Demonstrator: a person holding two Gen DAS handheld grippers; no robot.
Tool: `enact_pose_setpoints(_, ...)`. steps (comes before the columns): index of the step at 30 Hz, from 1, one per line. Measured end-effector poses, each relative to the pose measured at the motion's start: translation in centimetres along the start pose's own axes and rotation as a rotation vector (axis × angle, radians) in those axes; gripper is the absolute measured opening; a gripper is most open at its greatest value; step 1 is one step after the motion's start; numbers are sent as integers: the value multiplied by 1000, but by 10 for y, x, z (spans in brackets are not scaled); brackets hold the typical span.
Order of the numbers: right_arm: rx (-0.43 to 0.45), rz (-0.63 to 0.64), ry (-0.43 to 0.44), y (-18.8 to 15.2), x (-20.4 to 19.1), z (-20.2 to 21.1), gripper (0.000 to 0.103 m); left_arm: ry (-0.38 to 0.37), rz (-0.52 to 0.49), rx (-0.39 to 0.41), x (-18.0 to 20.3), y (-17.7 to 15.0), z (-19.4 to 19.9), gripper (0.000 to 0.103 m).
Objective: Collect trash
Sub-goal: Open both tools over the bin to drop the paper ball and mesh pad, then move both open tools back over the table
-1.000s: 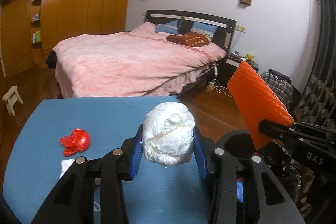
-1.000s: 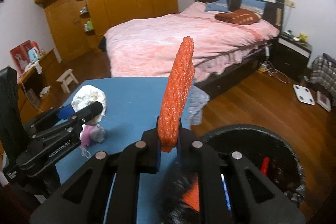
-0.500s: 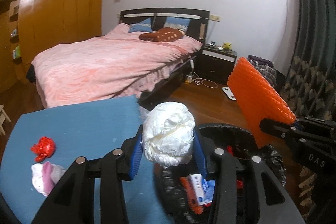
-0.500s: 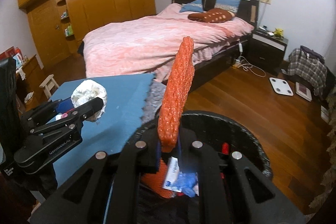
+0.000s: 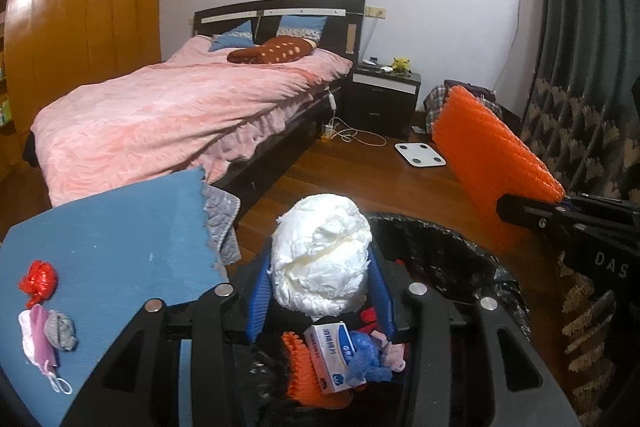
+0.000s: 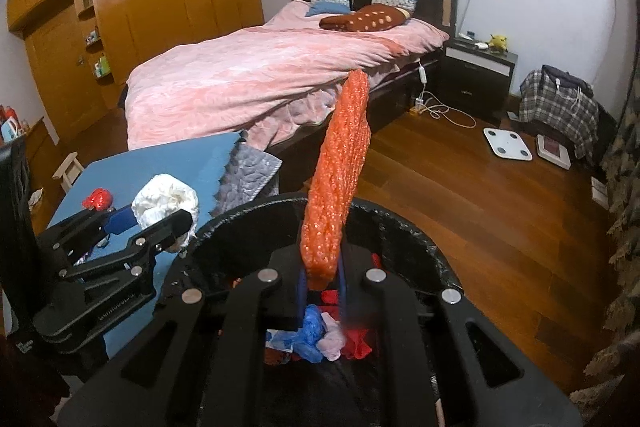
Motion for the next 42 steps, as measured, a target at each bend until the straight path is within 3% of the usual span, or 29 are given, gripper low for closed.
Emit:
enact_pose_setpoints(9, -73, -53, -23, -27, 23, -28, 12, -37, -3, -48, 14, -19, -24, 45)
enact_pose_setpoints(11, -90, -61, -36, -32, 29, -34, 14, -47, -5, -55, 16, -21, -26, 54)
enact_pose_setpoints(13, -100, -61, -53, -35, 34, -38, 30, -57, 2, -57, 16, -22, -28, 65)
enact_pose_setpoints(17, -100, -68, -76, -36, 40, -40, 46, -49, 14, -55, 9, -23, -25, 70)
enact_pose_setpoints(20, -82, -66, -98, -35, 39, -37, 69, -21, 19, -38, -2, -21, -18, 77)
enact_pose_setpoints(22, -69, -59, -117, -32, 36, -34, 90, 10, 22, -22, -13, -19, -10, 85)
enact_pose_setpoints(27, -43, -35, -110, -19, 9, -29, 93, 78, 40, -1, -50, -16, 14, 90)
enact_pose_setpoints(42, -12, 178, 40, 19, -160, -36, 95, 335, 158, -1, -188, -50, 98, 97)
Point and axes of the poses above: each gripper's, at about its wrist camera, not at the fingertips, and z roughly against the way its jaws point, x to its right, y to its top, the point moved 10 cm from there along -z, roughly the way its jaws point, and after that the axes turned 6 degrees about -z, right-handed, at the moved point
